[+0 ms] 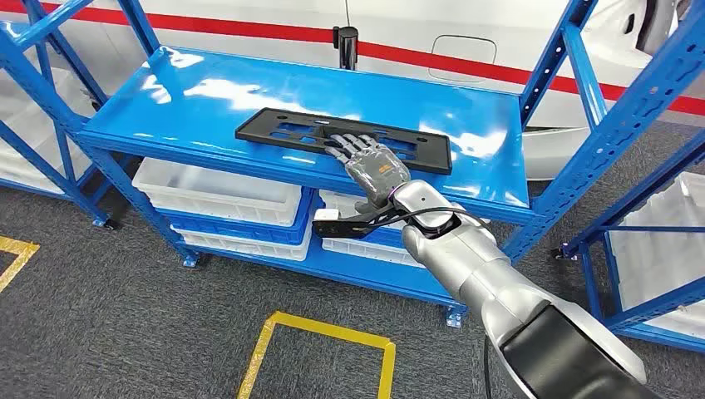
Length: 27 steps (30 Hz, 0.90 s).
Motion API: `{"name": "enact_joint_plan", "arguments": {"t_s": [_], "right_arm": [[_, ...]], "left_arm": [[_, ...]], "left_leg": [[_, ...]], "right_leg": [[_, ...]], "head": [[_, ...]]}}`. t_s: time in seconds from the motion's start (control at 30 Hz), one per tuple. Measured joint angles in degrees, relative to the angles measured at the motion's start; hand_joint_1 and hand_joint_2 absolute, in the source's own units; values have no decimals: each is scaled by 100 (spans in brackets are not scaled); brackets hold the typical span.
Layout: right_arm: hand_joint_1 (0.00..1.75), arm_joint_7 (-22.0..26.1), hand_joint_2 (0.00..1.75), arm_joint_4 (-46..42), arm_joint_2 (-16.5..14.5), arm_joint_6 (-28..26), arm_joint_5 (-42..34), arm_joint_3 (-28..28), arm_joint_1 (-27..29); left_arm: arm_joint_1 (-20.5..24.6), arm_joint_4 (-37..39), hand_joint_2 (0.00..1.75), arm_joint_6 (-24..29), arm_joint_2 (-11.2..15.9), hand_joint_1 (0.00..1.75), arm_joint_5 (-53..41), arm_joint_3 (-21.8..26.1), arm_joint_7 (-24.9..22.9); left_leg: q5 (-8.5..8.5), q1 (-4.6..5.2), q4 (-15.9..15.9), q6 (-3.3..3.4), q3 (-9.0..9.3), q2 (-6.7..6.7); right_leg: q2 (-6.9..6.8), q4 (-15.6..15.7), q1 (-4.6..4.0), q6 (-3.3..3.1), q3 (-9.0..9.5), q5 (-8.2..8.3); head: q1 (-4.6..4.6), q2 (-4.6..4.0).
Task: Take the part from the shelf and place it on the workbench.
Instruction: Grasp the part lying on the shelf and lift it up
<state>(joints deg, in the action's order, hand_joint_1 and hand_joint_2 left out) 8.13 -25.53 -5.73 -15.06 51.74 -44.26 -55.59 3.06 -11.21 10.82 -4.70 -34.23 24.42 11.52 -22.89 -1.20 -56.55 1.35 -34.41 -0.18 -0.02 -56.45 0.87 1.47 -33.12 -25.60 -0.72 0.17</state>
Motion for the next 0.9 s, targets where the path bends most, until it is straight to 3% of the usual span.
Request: {"name": "enact_joint_plan", "arguments": {"t_s": [0.03, 0.1, 0.13, 0.17, 0.23, 0.27, 0.33, 0.43, 0.47, 0.5, 0.53, 0.57, 0.6, 0.67, 0.7, 0.8, 0.87, 0.9], "right_arm": [[0, -1, 175, 0, 2, 0, 0, 0, -2], [0, -8, 175, 3, 14, 0, 0, -1, -2], [0, -12, 175, 7, 26, 1, 0, -2, 7], [0, -15, 175, 10, 35, 3, 0, -2, 12], [0, -15, 175, 15, 46, 8, 1, -2, 17], [0, -15, 175, 15, 46, 10, 2, -2, 6], [0, -15, 175, 15, 39, 11, 4, -2, -3], [0, -15, 175, 18, 28, 11, 4, -2, -6], [0, -15, 175, 21, 27, 13, 5, -3, 0], [0, -15, 175, 25, 28, 14, 5, -3, 7], [0, -15, 175, 29, 30, 16, 6, -4, 14], [0, -15, 175, 31, 31, 17, 7, -4, 18], [0, -15, 175, 32, 32, 17, 7, -4, 18], [0, -16, 175, 33, 34, 17, 8, -4, 8], [0, -19, 175, 33, 35, 17, 8, -4, 5], [0, -33, 175, 32, 39, 17, 9, -4, -1], [0, -52, 175, 36, 54, 22, 9, -3, -14], [0, -64, 175, 41, 66, 30, 9, -2, -12]], "left_arm": [[1, -1, 0, -1, -2, 0, 0, 0, 1], [5, -2, 0, -4, -3, 0, 0, 1, 1], [6, -2, 0, -10, -4, 0, 0, 2, 0], [8, -2, 0, -17, -10, 0, 0, 2, -1], [5, -1, 0, -28, -22, 0, 0, 4, -1], [6, -2, 0, -30, -26, 0, 0, 4, -1], [3, -2, 0, -29, -16, 0, 0, 6, 3], [4, -2, 0, -31, -10, 0, 0, 16, 15], [2, -2, 0, -31, -9, 0, 0, 27, 16], [-1, -2, 0, -31, -9, 0, 0, 39, 16], [-3, -2, 0, -31, -8, 0, 0, 50, 16], [-4, -2, 0, -31, -7, 0, 0, 59, 15], [-3, -2, 0, -31, -3, 0, 0, 64, 16], [4, -2, 0, -31, 4, 0, -1, 71, 16], [9, -2, 0, -31, 5, 0, -3, 74, 17], [16, -2, 0, -31, 2, 0, -9, 75, 16], [17, -2, 0, -30, -3, 0, -11, 77, 15], [18, -2, 0, -30, -6, 0, -13, 78, 15]], "left_leg": [[3, 10, 9, 6, 7, -1], [5, 37, 22, 48, 17, -5], [3, 63, 28, 71, 27, -18], [-15, 102, 20, 73, 32, -36], [-65, 144, 7, 10, 51, -70], [-95, 148, -3, -37, 56, -74], [-206, 110, -159, -119, -11, -56], [-671, 52, -1164, -237, -496, -12], [-783, 32, -1516, -262, -696, -7], [-789, 19, -1692, -275, -823, -4], [-688, 9, -1663, -277, -851, -3], [-482, 3, -1398, -265, -759, -1], [-228, 4, -958, -234, -569, 1], [33, 36, -251, -154, -215, 8], [44, 57, -91, -114, -130, 10], [-8, 79, -9, -29, -44, 15], [-6, 61, 61, 36, 51, 15], [-17, 58, 81, 66, 80, 13]], "right_leg": [[1, -34, 1, -4, -16, -17], [2, -751, 3, -67, -384, -299], [2, -1052, 2, -69, -573, -372], [4, -1009, -11, -87, -581, -316], [7, -249, -36, -101, -261, 56], [9, 82, -30, -150, -90, 177], [13, 108, 15, -219, -49, 180], [16, 120, 34, -299, 25, 145], [18, 119, 28, -306, 39, 130], [23, 117, 24, -306, 56, 111], [30, 115, 21, -299, 83, 88], [38, 115, 21, -282, 122, 58], [44, 117, 21, -264, 168, 24], [49, 121, -9, -211, 233, -39], [49, 127, -23, -182, 246, -61], [42, 127, -40, -109, 248, -115], [36, -231, -47, -110, 63, -263], [34, -604, -43, -131, -153, -386]], "head": [[4, 0], [10, 0], [13, 0], [10, 0], [8, 0], [5, 0], [1, 0], [-30, 0], [-30, 0], [-31, 0], [-33, 0], [-32, 0], [-33, 1], [-27, 1], [-26, 1], [-25, 0], [-14, 0], [-7, 0]]}}
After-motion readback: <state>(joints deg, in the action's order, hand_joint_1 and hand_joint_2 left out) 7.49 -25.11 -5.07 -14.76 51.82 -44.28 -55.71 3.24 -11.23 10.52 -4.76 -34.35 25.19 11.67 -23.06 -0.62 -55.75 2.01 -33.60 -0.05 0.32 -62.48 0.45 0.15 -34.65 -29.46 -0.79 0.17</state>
